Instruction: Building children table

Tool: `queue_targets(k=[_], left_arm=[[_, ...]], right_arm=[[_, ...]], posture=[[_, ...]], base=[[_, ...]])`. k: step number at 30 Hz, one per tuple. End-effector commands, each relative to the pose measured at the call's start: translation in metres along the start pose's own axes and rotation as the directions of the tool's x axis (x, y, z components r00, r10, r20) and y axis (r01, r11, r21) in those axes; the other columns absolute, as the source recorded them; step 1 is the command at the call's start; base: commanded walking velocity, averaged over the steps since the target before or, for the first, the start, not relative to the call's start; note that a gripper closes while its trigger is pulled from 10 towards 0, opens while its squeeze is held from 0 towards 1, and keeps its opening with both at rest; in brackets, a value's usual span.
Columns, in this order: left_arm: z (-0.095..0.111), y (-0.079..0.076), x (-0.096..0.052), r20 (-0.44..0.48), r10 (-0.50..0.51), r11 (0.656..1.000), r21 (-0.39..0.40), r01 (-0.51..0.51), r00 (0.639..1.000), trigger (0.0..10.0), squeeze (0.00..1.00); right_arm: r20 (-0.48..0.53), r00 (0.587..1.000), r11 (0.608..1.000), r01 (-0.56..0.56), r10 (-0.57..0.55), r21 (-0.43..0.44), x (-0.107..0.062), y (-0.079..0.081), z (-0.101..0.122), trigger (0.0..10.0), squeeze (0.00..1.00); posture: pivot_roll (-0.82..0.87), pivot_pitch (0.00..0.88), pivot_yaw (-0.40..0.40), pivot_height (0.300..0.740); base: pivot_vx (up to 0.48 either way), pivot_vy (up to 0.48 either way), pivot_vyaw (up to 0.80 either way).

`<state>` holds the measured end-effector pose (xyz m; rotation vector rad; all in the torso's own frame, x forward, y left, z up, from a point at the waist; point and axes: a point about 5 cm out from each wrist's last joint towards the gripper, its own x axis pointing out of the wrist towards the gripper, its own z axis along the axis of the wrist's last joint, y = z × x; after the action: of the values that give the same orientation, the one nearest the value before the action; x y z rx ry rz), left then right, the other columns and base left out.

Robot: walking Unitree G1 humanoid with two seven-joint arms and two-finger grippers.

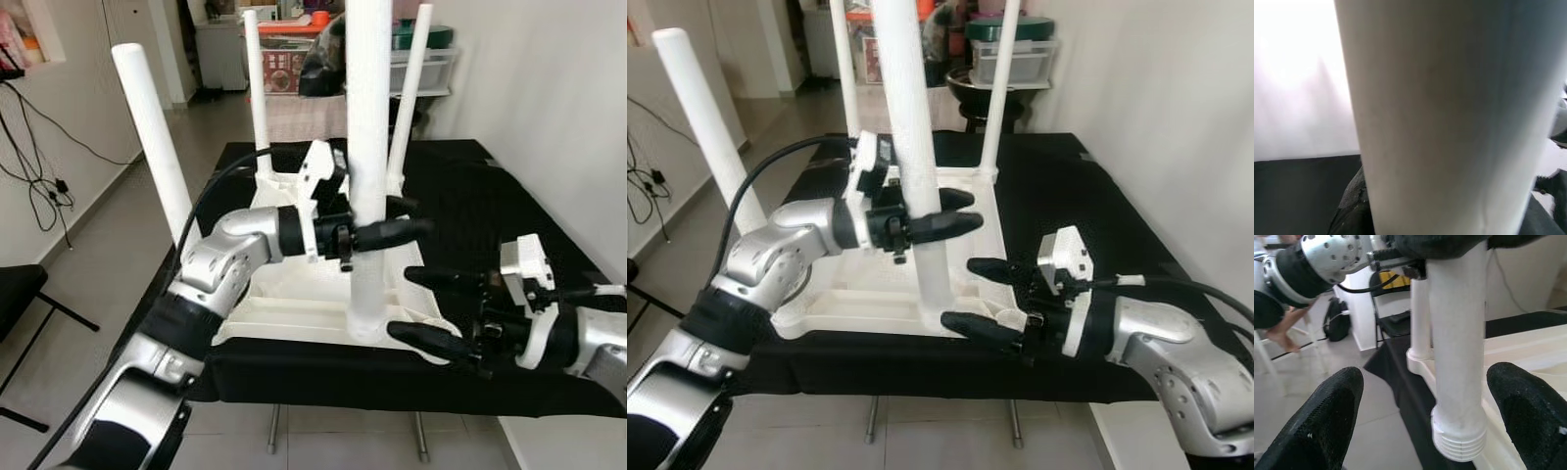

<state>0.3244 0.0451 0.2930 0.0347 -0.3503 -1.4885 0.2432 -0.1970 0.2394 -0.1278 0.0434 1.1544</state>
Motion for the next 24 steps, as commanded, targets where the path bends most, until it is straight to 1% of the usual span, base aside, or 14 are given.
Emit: queue_targets(k=[1,3,4,5,7,11,13,19,21,24], left_arm=[[0.004,-0.003,-0.002,0.017,-0.031,1.000,0.004,0.031,0.999,10.0,0.00],[0.013,-0.016,-0.007,0.078,-0.143,0.988,-0.053,0.148,0.987,10.0,0.00],[0.013,-0.016,-0.007,0.078,-0.143,0.988,-0.053,0.148,0.987,10.0,0.00],[0.020,-0.027,-0.010,0.134,-0.236,0.965,-0.083,0.248,0.963,10.0,0.00],[0.020,-0.027,-0.010,0.134,-0.236,0.965,-0.083,0.248,0.963,10.0,0.00],[0.026,-0.031,-0.011,0.198,-0.264,0.955,-0.087,0.285,0.944,10.0,0.00],[0.027,-0.033,-0.010,0.206,-0.275,0.950,-0.090,0.299,0.939,10.0,0.00],[0.021,-0.036,-0.007,0.179,-0.304,0.943,-0.083,0.322,0.936,10.0,0.00],[0.021,-0.037,-0.006,0.176,-0.313,0.939,-0.092,0.332,0.933,10.0,0.00],[0.022,-0.038,-0.006,0.176,-0.317,0.937,-0.095,0.337,0.932,10.0,0.00]], right_arm=[[0.002,0.999,0.999,-0.036,0.036,0.009,0.005,0.003,0.001,10.0,0.00],[0.009,1.000,0.999,-0.029,0.028,0.014,0.022,0.004,-0.004,10.0,0.00],[0.009,1.000,0.999,-0.029,0.028,0.014,0.022,0.004,-0.004,10.0,0.00],[0.032,0.999,0.999,-0.025,0.024,0.029,0.035,0.006,-0.006,10.0,0.00],[0.032,0.999,0.999,-0.025,0.024,0.029,0.035,0.006,-0.006,10.0,0.00],[0.079,0.997,0.998,-0.020,0.016,0.053,0.052,0.008,-0.005,10.0,0.00],[0.096,0.994,0.997,-0.047,0.041,0.061,0.060,0.013,-0.004,10.0,0.00],[0.116,0.989,0.992,-0.101,0.091,0.081,0.074,0.021,-0.003,10.0,0.00],[0.121,0.987,0.990,-0.113,0.102,0.088,0.079,0.023,-0.003,10.0,0.00],[0.126,0.986,0.989,-0.119,0.107,0.090,0.080,0.025,-0.002,9.9,0.00]], posture=[[-0.09,0.019,-0.003,0.740],[-0.09,0.020,-0.006,0.740],[-0.09,0.020,-0.006,0.740],[-0.08,0.021,-0.004,0.740],[-0.08,0.021,-0.004,0.740],[-0.09,0.020,-0.006,0.740],[-0.09,0.018,-0.006,0.740],[-0.08,0.017,-0.004,0.740],[-0.08,0.017,-0.005,0.740],[-0.08,0.017,-0.002,0.740]], base=[[0.000,0.000,0.00],[0.000,0.000,0.00],[0.000,0.000,0.00],[0.000,0.000,0.00],[0.000,0.000,0.00],[0.000,0.000,0.00],[0.000,0.000,0.00],[0.000,0.000,0.00],[0.000,0.000,0.00],[0.000,0.000,0.00]])
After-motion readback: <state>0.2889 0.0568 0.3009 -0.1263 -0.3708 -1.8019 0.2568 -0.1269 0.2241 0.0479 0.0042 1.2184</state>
